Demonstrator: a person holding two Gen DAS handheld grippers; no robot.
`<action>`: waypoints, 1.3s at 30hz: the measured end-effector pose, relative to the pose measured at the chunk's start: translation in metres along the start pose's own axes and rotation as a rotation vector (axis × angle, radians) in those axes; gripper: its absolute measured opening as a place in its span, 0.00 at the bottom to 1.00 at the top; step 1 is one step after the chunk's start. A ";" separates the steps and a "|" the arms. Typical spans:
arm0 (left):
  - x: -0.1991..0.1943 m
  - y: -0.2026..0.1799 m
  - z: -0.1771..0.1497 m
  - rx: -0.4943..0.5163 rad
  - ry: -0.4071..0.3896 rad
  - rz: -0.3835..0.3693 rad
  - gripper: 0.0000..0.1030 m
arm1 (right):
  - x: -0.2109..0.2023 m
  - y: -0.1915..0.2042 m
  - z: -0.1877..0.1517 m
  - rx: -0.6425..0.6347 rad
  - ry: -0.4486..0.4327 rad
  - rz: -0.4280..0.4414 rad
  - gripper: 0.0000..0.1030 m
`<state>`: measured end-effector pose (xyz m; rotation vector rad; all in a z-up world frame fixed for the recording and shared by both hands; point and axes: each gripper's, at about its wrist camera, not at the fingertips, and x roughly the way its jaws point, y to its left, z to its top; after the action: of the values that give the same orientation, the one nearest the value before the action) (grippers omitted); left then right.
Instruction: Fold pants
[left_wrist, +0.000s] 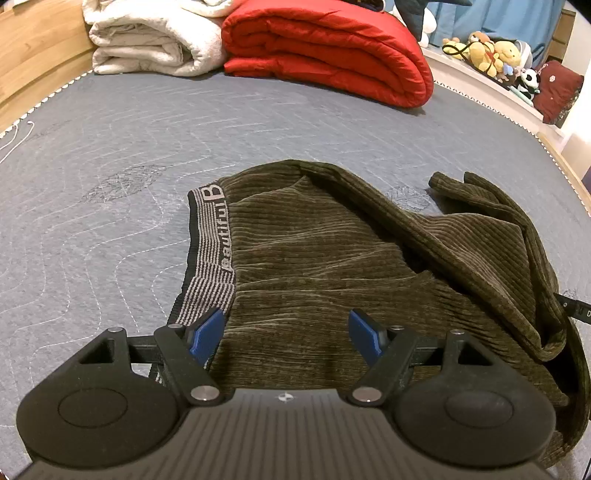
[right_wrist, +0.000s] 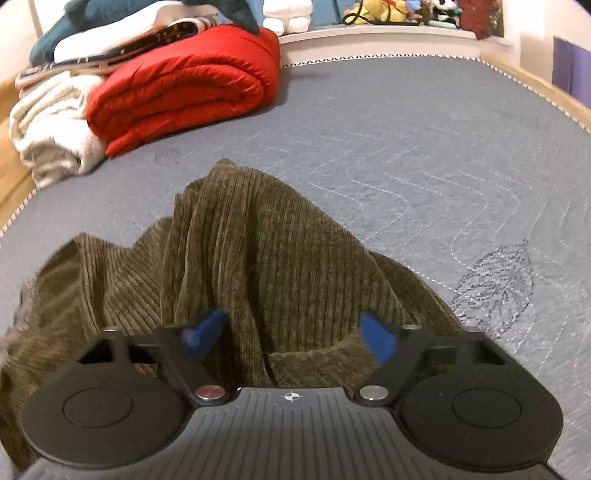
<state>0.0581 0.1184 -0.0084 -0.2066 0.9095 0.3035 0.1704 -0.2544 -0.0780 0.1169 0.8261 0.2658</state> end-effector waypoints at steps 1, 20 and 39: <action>0.000 0.000 0.000 -0.001 0.001 0.000 0.77 | -0.001 0.000 -0.001 -0.010 -0.001 0.018 0.56; 0.001 0.000 0.001 -0.003 0.001 -0.001 0.77 | -0.019 -0.018 0.012 0.100 -0.115 0.041 0.74; -0.003 -0.004 0.001 -0.003 0.004 -0.021 0.77 | -0.016 0.023 -0.005 -0.121 -0.061 0.047 0.20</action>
<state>0.0587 0.1150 -0.0050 -0.2198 0.9101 0.2853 0.1519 -0.2363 -0.0656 0.0308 0.7454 0.3542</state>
